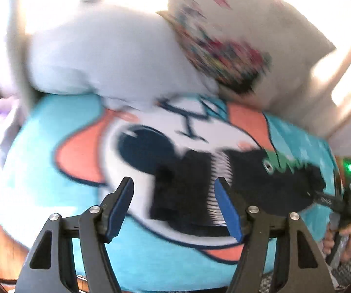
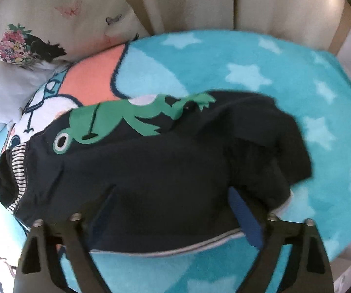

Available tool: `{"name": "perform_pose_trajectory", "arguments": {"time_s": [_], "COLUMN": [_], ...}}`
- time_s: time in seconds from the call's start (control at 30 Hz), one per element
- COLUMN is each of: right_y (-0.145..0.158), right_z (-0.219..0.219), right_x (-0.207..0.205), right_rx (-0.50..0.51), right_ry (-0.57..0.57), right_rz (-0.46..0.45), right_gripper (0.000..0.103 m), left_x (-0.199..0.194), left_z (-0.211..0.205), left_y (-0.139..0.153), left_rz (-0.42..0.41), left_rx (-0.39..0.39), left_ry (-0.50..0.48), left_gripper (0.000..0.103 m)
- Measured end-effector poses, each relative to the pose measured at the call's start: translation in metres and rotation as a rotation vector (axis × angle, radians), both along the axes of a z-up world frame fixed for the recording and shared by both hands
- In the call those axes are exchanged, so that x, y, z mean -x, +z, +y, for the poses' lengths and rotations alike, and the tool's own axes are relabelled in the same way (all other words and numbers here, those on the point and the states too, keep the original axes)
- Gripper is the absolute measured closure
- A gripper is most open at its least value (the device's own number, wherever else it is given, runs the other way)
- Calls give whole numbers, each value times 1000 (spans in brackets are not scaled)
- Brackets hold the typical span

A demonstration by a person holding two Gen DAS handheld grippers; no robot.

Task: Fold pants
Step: 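Grasp the black cuff with the right gripper and fold it over the striped panel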

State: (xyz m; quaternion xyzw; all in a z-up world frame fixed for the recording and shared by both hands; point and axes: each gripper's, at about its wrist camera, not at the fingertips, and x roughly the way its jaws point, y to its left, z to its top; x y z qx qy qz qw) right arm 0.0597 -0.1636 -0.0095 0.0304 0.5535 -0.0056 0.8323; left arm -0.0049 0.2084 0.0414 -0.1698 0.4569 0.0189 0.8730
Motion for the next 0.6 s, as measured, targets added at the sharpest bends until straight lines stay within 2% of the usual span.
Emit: {"name": "perform_pose_trajectory", "arguments": {"time_s": [0.07,0.13,0.2,0.23,0.27,0.3,0.33,0.37,0.4,0.47,0.53,0.6], "right_y": [20,39,45,45,43,39,31,25,21,11,-9,-27], "right_z": [14,48,87,107,128,147,172,191,204,238,270,284], "right_x": [8,10,6,3,1,-3,-9,-12,-13,-12,-11,-12], "right_rx": [1,-1,-24,-32,-46,-66,-104,-134,-151,-148,-130,-84], "right_ry": [28,134,258,308,357,397,443,467,486,553,626,639], "right_rz": [-51,-95,-94,-86,-73,-54,-14,13,24,25,71,98], "right_gripper": [14,16,23,34,48,57,73,80,80,80,80,80], "left_x": [18,36,50,57,62,69,73,76,78,81,78,73], "left_z": [28,50,61,65,68,72,75,78,81,86,88,88], "left_y": [4,7,8,10,11,14,15,18,21,24,25,23], "left_rz": [-11,-25,-42,-51,-62,-80,-98,-111,-119,-114,-94,-68], "left_rx": [-11,-16,-31,-48,-63,-73,-80,-88,-94,-111,-137,-132], "left_ry": [58,113,150,168,185,204,220,236,250,265,276,261], "left_gripper": [35,35,35,35,35,35,35,34,32,21,20,20]}}
